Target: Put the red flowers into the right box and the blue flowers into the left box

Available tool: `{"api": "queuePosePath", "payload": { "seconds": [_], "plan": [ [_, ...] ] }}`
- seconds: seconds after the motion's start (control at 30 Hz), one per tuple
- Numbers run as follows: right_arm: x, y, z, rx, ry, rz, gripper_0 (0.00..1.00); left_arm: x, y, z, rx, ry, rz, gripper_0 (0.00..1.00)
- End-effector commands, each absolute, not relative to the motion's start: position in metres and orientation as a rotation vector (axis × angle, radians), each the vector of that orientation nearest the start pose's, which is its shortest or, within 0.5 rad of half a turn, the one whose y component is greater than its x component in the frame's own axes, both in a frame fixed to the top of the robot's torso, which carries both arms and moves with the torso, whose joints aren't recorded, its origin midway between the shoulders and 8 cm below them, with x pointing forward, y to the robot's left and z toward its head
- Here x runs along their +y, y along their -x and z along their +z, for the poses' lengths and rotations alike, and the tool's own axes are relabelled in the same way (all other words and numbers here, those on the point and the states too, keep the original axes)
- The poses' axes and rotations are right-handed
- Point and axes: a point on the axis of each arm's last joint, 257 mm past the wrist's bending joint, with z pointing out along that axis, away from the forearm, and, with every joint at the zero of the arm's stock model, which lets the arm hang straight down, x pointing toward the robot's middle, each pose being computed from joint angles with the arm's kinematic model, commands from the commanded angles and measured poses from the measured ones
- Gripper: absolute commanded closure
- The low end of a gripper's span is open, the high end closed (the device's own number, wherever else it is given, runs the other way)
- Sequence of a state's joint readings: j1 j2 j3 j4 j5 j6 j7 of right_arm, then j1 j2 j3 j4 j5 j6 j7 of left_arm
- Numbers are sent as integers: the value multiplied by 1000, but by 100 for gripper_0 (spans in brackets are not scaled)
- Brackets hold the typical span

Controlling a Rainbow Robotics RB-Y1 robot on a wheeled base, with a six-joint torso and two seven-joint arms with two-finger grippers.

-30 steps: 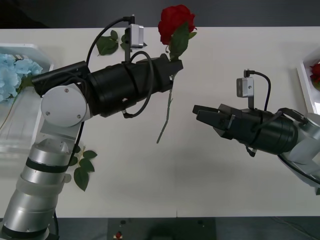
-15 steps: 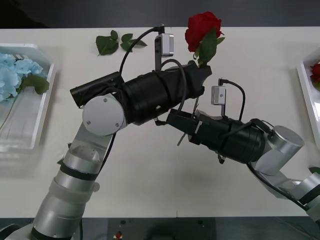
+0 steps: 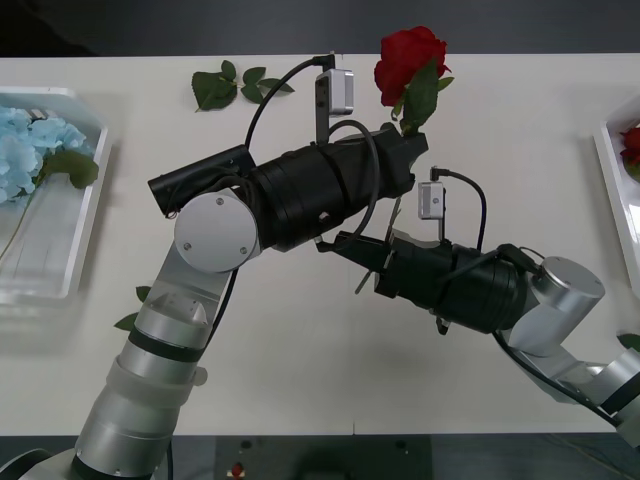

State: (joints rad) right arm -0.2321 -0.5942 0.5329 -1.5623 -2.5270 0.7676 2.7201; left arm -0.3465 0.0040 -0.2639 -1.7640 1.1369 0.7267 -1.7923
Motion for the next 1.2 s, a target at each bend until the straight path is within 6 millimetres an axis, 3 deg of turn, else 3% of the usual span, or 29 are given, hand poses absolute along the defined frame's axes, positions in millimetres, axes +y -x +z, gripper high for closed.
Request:
{"api": "queuePosePath", "payload": {
  "seconds": [0.03,0.1,0.13,0.17,0.2,0.23,0.27,0.3,0.37,0.63,0.83,0.93,1.0,1.07,1.1,1.2],
  "plan": [
    [-12,-398,-155,1590,417,1580,100,-107,-471,-51,1617,-328,-1292,100],
    [-12,-398,-155,1591,417,1579,100,-103,-473,-53,1621,-333,-1280,99],
    [-12,-399,-155,1591,416,1577,100,-99,-473,-54,1621,-328,-1282,90],
    [-13,-399,-155,1592,415,1576,100,-95,-474,-55,1621,-327,-1283,74],
    [-13,-399,-155,1592,413,1575,100,-90,-475,-57,1624,-329,-1285,48],
    [-13,-399,-155,1592,413,1575,100,-85,-474,-57,1625,-332,-1293,30],
    [-13,-399,-155,1592,413,1575,100,-83,-474,-58,1627,-333,-1297,22],
    [-13,-400,-156,1593,411,1573,100,-78,-472,-60,1633,-346,-1297,8],
    [-13,-400,-155,1593,410,1572,100,-72,-470,-61,1640,-359,-1300,0],
    [-20,-405,-157,1605,410,1545,100,-28,-462,-71,1697,-405,-1304,0],
    [-56,-431,-162,1676,449,1388,100,27,-471,-94,1796,-485,-1139,0],
    [-98,-457,-164,1738,506,1195,100,60,-476,-108,1869,-549,-1014,0],
    [-143,-480,-166,1824,536,1026,100,94,-482,-119,1934,-611,-875,0],
    [-172,-491,-170,1901,543,939,100,116,-487,-123,1967,-644,-789,0],
    [-203,-502,-170,1966,541,858,100,132,-491,-124,1974,-698,-702,0],
    [-263,-517,-167,2073,540,689,100,160,-497,-121,1971,-789,-558,0]
  ]
}}
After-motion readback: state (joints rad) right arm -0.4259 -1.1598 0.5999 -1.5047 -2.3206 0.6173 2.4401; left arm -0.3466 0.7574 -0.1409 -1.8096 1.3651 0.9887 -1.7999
